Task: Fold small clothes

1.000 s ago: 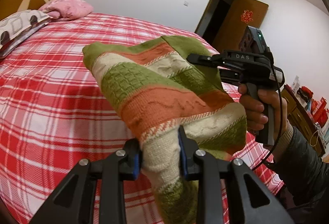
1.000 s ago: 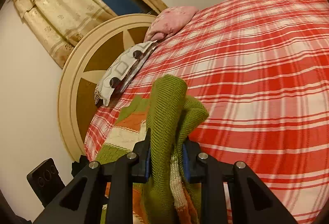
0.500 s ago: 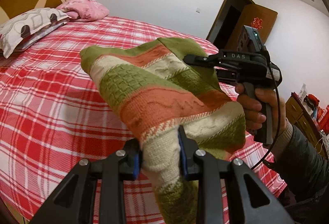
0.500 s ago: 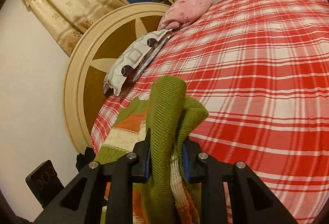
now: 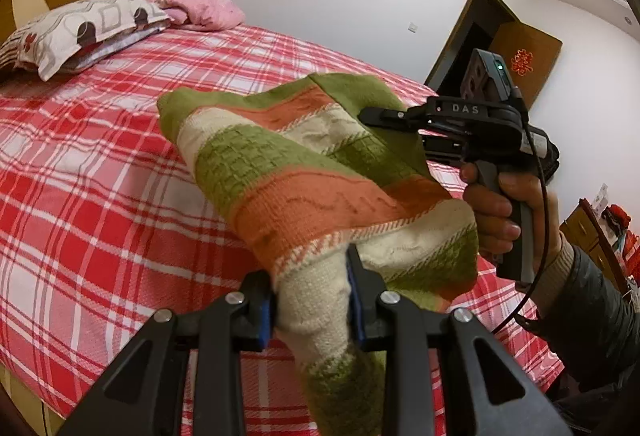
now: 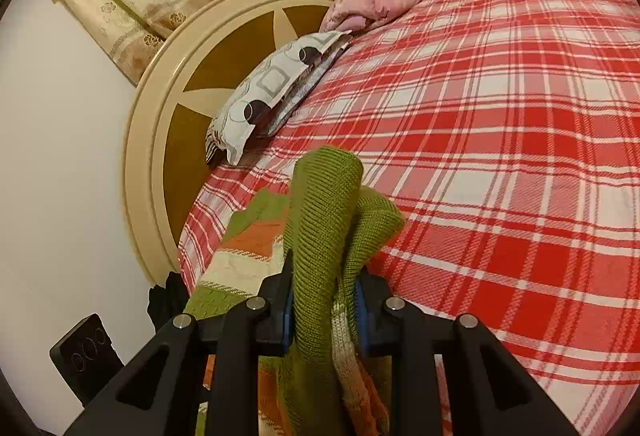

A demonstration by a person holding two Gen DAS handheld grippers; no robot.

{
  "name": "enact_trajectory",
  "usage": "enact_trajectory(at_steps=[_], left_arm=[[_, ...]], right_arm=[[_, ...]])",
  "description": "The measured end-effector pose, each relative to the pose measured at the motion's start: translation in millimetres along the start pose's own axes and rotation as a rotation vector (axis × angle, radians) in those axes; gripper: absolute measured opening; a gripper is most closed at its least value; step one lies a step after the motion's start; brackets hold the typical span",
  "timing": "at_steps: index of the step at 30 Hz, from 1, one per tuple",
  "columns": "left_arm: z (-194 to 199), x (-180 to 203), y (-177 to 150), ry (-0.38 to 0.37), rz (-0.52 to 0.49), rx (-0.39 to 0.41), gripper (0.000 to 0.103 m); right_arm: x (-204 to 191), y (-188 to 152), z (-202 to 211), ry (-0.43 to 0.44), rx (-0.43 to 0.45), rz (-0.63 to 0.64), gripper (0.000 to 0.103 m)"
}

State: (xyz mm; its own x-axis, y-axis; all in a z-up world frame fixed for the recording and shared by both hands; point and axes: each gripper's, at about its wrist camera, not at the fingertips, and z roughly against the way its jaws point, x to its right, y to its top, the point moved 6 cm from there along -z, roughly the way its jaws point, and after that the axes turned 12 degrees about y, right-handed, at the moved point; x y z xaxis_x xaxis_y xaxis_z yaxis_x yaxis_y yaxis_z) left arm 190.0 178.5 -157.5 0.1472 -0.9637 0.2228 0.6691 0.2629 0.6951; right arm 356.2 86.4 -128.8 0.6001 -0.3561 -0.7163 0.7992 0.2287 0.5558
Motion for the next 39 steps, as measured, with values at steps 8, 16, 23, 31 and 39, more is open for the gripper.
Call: enact_trajectory(at_steps=[8, 16, 23, 31, 39], left_arm=[[-10, -14, -8, 0.016, 0.023, -0.026, 0.030], [-25, -22, -25, 0.041, 0.014, -0.063, 0.030], [-33, -29, -35, 0.042, 0.011, -0.081, 0.038], [-28, -26, -35, 0.062, 0.002, -0.071, 0.050], [-21, -25, -28, 0.109, -0.016, -0.037, 0.069]], right_arm=[[17, -7, -27, -0.009, -0.041, -0.034, 0.024], [43, -18, -44, -0.055, -0.070, -0.071, 0.024], [55, -23, -47, -0.096, -0.080, -0.080, 0.028], [29, -33, -4, -0.063, -0.034, -0.047, 0.037], [-12, -124, 18, -0.030, -0.227, 0.065, 0.037]])
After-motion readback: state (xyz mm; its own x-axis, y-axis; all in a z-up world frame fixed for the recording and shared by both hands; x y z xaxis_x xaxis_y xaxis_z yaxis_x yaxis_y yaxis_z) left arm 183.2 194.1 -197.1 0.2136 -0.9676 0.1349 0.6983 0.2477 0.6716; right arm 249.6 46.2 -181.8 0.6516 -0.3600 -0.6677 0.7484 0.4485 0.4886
